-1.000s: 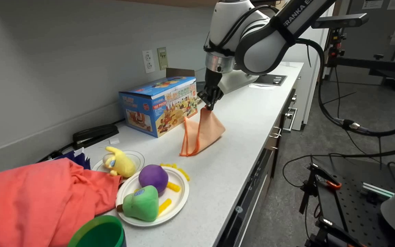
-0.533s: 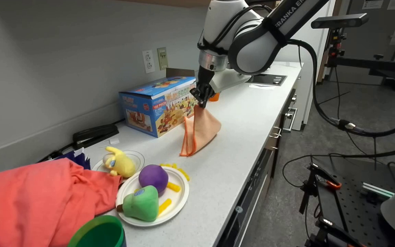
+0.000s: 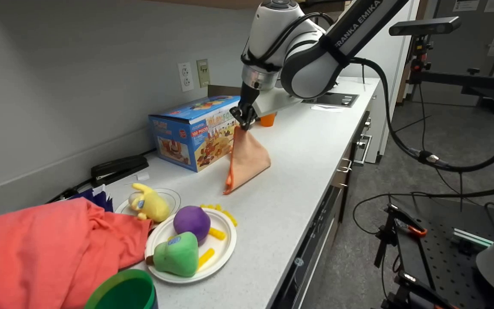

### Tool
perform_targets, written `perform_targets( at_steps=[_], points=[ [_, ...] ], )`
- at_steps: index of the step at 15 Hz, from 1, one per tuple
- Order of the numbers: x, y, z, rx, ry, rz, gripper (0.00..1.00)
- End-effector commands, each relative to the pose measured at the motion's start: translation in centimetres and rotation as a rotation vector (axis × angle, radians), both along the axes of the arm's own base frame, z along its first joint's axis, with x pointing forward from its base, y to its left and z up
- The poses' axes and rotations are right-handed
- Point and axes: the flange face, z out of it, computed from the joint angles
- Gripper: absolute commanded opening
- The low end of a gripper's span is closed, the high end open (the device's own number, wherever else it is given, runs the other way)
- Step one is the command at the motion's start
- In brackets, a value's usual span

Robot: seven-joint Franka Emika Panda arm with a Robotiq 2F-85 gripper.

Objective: Fold the peach towel into a triangle thrice

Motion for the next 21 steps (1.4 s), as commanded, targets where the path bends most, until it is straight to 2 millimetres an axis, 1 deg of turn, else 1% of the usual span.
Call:
perform_targets(
  at_steps=[1,3,4,9,11,14,16,18,21],
  points=[
    [1.1,0.0,-0.7,-0.009,-0.016,-0.013,0.28],
    [1.2,0.1,-1.0,-0.016,-0.016,-0.008,0.42],
    [1.2,0.3,-1.0,-0.018,-0.017,-0.004,0.51],
    [0.6,1.0,-0.5,-0.028,-0.018,0.017,0.88],
    [0.2,1.5,-0.3,-0.014,-0.012,0.017,0.99],
    [-0.5,2.5,-0.4,0.005,0.005,0.029,1.0],
    [-1.0,3.5,-1.4,0.032,0.04,0.064,1.0],
    [-1.9,5.2,-3.1,0.1,0.103,0.141,1.0],
    [-2.5,7.7,-5.3,0.144,0.202,0.287,1.0]
  ],
)
